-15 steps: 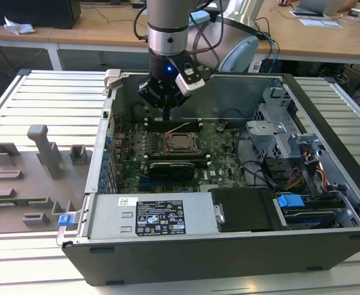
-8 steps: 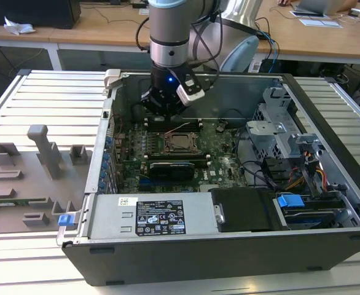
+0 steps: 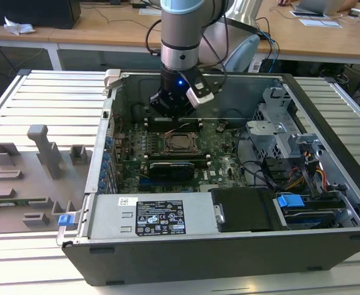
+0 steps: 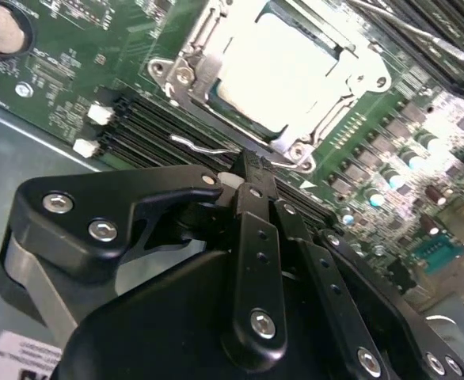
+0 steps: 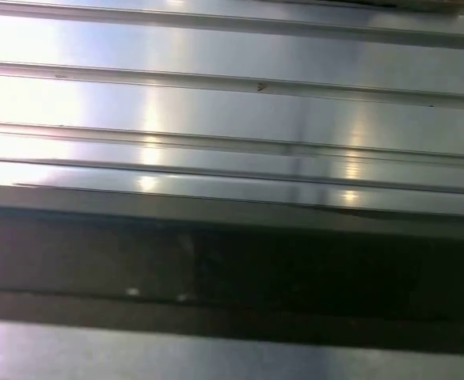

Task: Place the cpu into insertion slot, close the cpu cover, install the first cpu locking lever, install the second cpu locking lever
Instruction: 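Install the first cpu locking lever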

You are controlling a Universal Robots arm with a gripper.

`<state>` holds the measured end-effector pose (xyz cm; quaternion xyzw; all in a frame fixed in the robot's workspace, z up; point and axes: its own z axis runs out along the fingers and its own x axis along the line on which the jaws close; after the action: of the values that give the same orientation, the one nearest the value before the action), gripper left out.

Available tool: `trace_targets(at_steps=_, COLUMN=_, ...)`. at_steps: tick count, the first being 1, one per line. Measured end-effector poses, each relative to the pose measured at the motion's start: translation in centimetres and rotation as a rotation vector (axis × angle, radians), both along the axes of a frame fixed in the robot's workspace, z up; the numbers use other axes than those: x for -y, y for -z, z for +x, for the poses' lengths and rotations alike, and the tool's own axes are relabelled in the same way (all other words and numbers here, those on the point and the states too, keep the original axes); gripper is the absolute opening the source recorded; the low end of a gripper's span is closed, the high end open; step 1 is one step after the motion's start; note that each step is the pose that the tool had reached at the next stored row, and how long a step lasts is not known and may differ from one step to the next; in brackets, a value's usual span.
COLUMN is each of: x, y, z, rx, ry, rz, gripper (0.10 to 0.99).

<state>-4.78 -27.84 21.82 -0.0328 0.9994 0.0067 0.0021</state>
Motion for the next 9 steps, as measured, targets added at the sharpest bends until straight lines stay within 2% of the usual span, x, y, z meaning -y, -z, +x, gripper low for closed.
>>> trace_targets(at_steps=6, x=-0.01, y=0.86, z=1.87, rx=-0.0092, ry=0.0, rz=0.0, gripper=0.106)
trace_targets(at_steps=9, x=0.05, y=1.15, z=2.33, rx=-0.0113, ry=0.0, rz=0.0, gripper=0.106)
